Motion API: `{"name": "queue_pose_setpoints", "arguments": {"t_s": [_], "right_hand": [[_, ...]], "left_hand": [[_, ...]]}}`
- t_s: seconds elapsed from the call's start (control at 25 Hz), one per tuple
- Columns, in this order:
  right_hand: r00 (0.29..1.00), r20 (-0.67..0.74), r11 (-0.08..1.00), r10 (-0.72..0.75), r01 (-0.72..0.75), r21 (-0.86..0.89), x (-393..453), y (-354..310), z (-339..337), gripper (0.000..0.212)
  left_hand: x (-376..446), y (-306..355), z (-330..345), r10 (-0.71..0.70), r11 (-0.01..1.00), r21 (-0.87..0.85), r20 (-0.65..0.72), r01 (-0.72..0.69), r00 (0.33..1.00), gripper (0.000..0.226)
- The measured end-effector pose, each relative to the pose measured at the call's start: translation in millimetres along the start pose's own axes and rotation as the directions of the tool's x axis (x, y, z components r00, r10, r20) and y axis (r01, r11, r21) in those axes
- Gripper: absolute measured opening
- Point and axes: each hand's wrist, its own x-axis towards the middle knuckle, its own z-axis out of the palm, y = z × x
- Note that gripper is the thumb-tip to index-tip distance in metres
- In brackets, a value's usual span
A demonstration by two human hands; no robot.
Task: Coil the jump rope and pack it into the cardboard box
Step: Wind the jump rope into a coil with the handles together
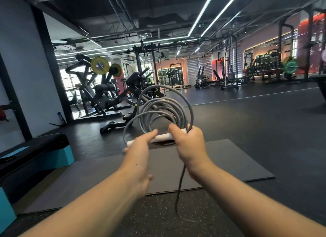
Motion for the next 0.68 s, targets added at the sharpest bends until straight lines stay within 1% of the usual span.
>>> {"name": "queue_pose_setpoints", "arguments": {"t_s": [0.04, 0.08, 0.12, 0.16, 0.2, 0.24, 0.28, 0.32, 0.36, 0.4, 0.44, 0.48, 0.52, 0.56, 0.6, 0.64, 0.68], "right_hand": [[0.999, 0.048, 0.996, -0.001, 0.006, -0.089, 7.5, -5.1, -9.2, 0.036], [0.993, 0.119, 0.978, -0.012, 0.036, -0.205, 13.8, -10.7, -18.9, 0.037], [0.978, 0.208, 0.941, -0.03, 0.098, -0.324, 18.4, -15.4, -27.5, 0.035], [0.955, 0.294, 0.891, -0.028, 0.157, -0.426, 20.4, -20.0, -33.6, 0.032], [0.929, 0.369, 0.843, -0.013, 0.209, -0.497, 20.7, -23.9, -37.7, 0.032], [0.903, 0.429, 0.804, 0.011, 0.247, -0.541, 19.9, -28.7, -39.3, 0.031], [0.876, 0.482, 0.781, 0.033, 0.279, -0.559, 19.3, -33.1, -38.8, 0.031], [0.849, 0.525, 0.766, 0.05, 0.305, -0.566, 17.7, -38.5, -37.0, 0.029], [0.828, 0.558, 0.745, 0.055, 0.338, -0.574, 17.3, -42.6, -34.7, 0.026], [0.812, 0.581, 0.713, 0.053, 0.376, -0.591, 16.3, -46.6, -33.5, 0.025], [0.8, 0.598, 0.678, 0.059, 0.407, -0.612, 15.9, -48.6, -33.0, 0.027], [0.788, 0.611, 0.655, 0.074, 0.424, -0.626, 15.3, -49.7, -33.8, 0.031], [0.776, 0.624, 0.651, 0.091, 0.428, -0.627, 14.9, -48.7, -35.3, 0.033], [0.77, 0.632, 0.66, 0.094, 0.427, -0.618, 14.7, -47.5, -37.7, 0.034], [0.77, 0.634, 0.684, 0.08, 0.42, -0.596, 14.4, -46.6, -39.9, 0.035], [0.776, 0.629, 0.716, 0.054, 0.409, -0.566, 14.1, -46.5, -41.8, 0.034], [0.782, 0.623, 0.751, 0.016, 0.402, -0.524, 14.5, -47.2, -43.5, 0.033]], "left_hand": [[-4.0, 6.7, -12.3, 0.142, 0.982, 0.139, -0.121, -0.124, 0.982, 0.085], [-7.2, 16.7, -24.6, 0.377, 0.885, 0.345, -0.14, -0.312, 0.916, 0.092], [-9.8, 30.2, -34.6, 0.628, 0.664, 0.526, -0.008, -0.531, 0.778, 0.09], [-10.7, 47.1, -38.7, 0.758, 0.371, 0.614, 0.233, -0.697, 0.609, 0.082], [-12.4, 65.5, -37.0, 0.738, 0.145, 0.591, 0.469, -0.793, 0.485, 0.073], [-13.8, 81.4, -29.9, 0.623, 0.035, 0.566, 0.632, -0.824, 0.46, 0.064], [-10.4, 93.0, -19.5, 0.485, 0.029, 0.569, 0.711, -0.822, 0.509, 0.055], [-5.9, 101.9, -8.0, 0.353, 0.025, 0.601, 0.742, -0.799, 0.569, 0.053], [-4.6, 106.6, 3.4, 0.235, -0.022, 0.643, 0.747, -0.765, 0.621, 0.058], [-0.8, 107.5, 12.9, 0.134, -0.101, 0.681, 0.732, -0.726, 0.668, 0.064], [4.0, 106.1, 19.0, 0.07, -0.143, 0.705, 0.707, -0.694, 0.704, 0.069], [8.1, 102.5, 21.1, 0.016, -0.139, 0.725, 0.682, -0.674, 0.731, 0.074], [13.7, 96.5, 19.7, -0.022, -0.071, 0.738, 0.672, -0.671, 0.741, 0.08], [18.5, 89.3, 15.7, -0.045, 0.054, 0.736, 0.677, -0.675, 0.734, 0.085], [22.6, 81.2, 10.8, -0.049, 0.205, 0.711, 0.694, -0.673, 0.718, 0.086], [25.0, 72.5, 6.5, -0.035, 0.355, 0.661, 0.716, -0.662, 0.697, 0.082], [27.3, 65.1, 3.2, -0.01, 0.477, 0.601, 0.734, -0.642, 0.679, 0.073]]}}
